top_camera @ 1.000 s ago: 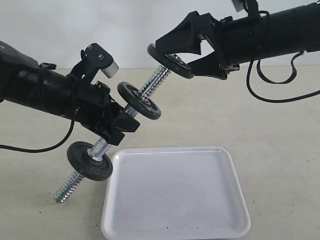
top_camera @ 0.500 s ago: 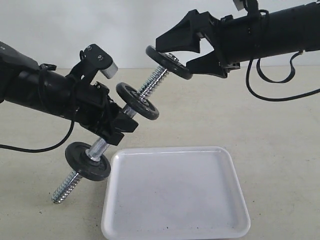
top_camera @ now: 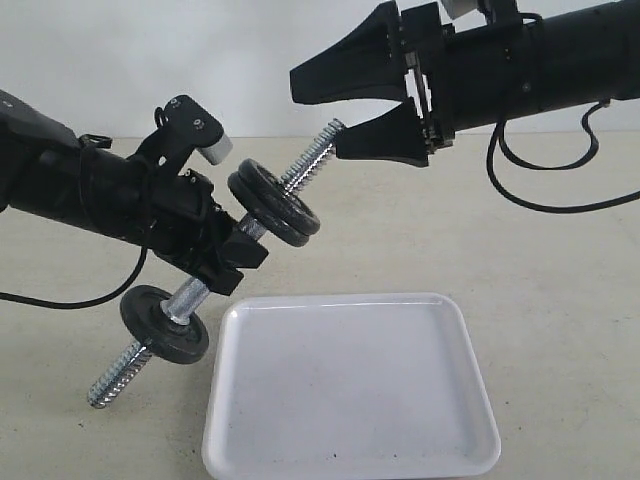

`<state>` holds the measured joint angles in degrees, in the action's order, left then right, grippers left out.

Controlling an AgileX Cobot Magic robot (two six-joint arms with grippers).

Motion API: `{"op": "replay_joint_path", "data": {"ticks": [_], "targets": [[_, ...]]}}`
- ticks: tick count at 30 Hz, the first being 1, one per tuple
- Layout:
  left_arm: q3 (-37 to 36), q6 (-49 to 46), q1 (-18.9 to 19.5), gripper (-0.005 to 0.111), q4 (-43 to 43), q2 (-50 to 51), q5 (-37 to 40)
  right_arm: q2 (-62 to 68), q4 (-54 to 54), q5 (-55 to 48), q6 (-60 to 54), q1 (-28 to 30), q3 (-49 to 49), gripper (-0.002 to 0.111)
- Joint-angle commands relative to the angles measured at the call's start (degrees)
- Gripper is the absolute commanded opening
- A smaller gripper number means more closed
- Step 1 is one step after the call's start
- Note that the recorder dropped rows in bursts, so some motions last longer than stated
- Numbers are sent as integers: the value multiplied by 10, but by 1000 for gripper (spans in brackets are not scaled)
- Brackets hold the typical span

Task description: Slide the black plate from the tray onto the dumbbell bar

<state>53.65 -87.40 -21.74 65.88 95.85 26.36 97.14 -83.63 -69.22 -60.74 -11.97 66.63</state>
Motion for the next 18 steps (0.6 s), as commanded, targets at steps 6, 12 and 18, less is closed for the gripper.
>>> {"op": "replay_joint_path", "data": {"ticks": [6, 12, 18], "targets": [[29, 0, 0, 4, 52, -34, 2, -5, 35, 9, -3, 0, 3, 104], [29, 7, 12, 4, 50, -34, -15, -5, 144, 36, 10, 0, -7, 104], [29, 39, 12, 4, 20, -34, -57, -5, 150, 22, 15, 0, -34, 104]]}}
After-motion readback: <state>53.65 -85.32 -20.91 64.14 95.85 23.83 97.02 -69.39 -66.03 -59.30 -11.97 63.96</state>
